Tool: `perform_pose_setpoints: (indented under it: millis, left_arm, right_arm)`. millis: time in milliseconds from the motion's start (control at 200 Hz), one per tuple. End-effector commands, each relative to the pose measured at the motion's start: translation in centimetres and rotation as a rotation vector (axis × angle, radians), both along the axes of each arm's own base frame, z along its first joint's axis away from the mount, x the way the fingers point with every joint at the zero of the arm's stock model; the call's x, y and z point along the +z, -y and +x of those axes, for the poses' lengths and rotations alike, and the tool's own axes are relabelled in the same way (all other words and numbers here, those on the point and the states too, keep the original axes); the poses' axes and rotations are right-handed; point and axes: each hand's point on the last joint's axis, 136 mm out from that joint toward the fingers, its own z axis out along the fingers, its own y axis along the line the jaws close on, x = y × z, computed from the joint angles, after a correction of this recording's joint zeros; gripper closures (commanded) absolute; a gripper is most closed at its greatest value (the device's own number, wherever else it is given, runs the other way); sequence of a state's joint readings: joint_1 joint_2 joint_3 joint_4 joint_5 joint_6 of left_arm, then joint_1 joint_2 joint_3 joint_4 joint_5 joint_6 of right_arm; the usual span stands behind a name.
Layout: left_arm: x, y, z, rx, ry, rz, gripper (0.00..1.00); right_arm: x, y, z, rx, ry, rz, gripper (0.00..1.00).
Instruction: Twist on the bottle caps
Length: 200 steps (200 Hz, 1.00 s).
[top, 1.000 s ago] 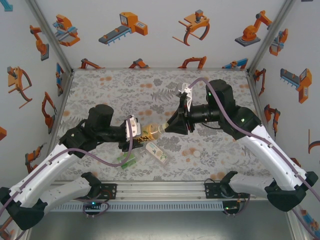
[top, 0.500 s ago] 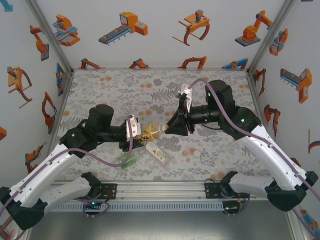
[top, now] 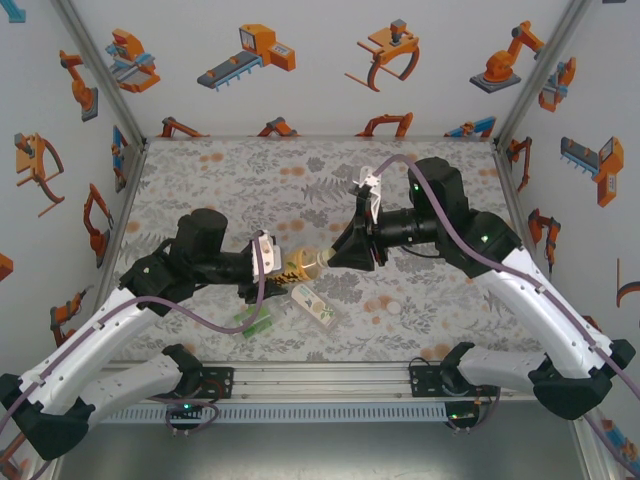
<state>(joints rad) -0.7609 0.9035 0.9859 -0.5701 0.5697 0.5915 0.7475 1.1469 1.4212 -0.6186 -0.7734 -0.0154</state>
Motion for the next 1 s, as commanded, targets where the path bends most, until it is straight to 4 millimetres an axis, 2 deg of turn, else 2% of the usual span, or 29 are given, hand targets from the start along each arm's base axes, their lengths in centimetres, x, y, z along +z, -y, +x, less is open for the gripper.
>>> perform_pose_setpoints:
  millis: [0, 646, 851, 996]
  left_arm:
    - [0.6, 0.2, -0.7, -0.039, 0.014, -0.029, 1.00]
    - [1.2, 0.4, -0.4, -0.021, 0.019, -0.060, 1.00]
    - [1.3, 0.4, -0.3, -0.015, 0.022, -0.062, 1.00]
    - [1.2, 0.4, 0.3, 0.014, 0.032, -0.058, 1.00]
  right_arm:
    - [0.6, -0.1, -0.5, 0.012, 0.000, 0.005, 1.00]
    - [-0.2, -0.7, -0.8, 0.017, -0.021, -0.019, 1.00]
    - [-0.7, -1.0, -0.6, -0.012, -0.098, -0.034, 1.00]
    - [-1.2, -0.9, 0.1, -0.098, -0.175, -0.036, 1.00]
